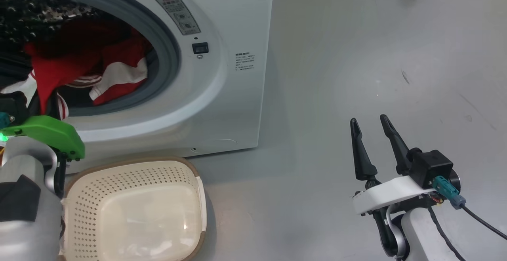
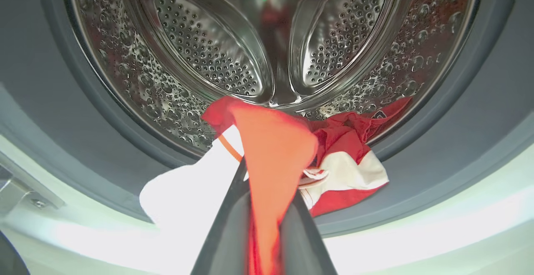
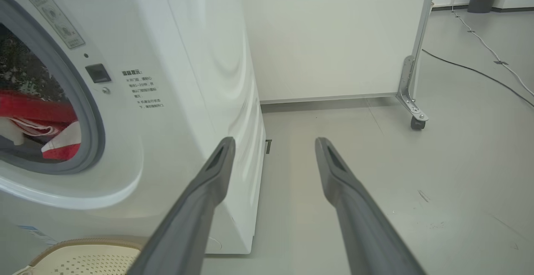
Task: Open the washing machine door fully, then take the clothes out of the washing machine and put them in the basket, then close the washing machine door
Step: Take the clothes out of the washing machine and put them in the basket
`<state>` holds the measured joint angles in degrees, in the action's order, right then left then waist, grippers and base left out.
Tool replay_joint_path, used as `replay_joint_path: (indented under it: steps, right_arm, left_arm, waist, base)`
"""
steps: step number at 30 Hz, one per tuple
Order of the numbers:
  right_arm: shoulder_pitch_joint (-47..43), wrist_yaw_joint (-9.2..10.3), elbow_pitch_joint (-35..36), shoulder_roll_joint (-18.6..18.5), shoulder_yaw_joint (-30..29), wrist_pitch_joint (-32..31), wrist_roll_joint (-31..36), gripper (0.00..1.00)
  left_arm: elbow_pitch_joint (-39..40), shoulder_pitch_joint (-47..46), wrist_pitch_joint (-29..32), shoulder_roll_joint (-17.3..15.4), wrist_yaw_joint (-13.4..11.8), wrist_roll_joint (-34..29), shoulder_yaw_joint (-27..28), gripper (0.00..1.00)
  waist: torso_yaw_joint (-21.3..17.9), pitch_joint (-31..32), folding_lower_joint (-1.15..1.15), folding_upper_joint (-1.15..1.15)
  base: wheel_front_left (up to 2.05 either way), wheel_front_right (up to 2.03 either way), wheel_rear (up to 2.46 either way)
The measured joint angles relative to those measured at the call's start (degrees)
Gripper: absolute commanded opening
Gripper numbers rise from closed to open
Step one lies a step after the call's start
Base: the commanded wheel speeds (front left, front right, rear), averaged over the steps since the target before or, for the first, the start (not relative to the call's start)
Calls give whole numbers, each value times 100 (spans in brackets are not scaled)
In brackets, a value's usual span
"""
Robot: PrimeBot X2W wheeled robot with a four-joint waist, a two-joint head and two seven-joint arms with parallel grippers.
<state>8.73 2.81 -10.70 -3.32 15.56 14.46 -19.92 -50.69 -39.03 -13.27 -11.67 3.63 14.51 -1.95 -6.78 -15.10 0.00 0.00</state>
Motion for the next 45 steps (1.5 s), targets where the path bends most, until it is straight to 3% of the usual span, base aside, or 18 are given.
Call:
replay_joint_path:
  steps: [15, 28, 45]
  right_arm:
    - [-363, -174, -75, 2, -64, 0, 92, 100]
    - [-616, -275, -77, 4, -142, 0, 140, 100]
    - [-648, -333, 21, 11, -224, 0, 182, 100]
  left_arm:
    - [676, 849, -101, 222, 148, 33, -81, 0]
    - [2173, 1574, -101, 416, 196, 25, 77, 0]
    - [3917, 2088, -118, 665, 196, 16, 370, 0]
  waist:
    - [413, 690, 0, 0]
    - [558, 1099, 0, 0]
    - [585, 1083, 0, 0]
  base:
    - [0, 0, 0]
    - [0, 0, 0]
    - [0, 0, 0]
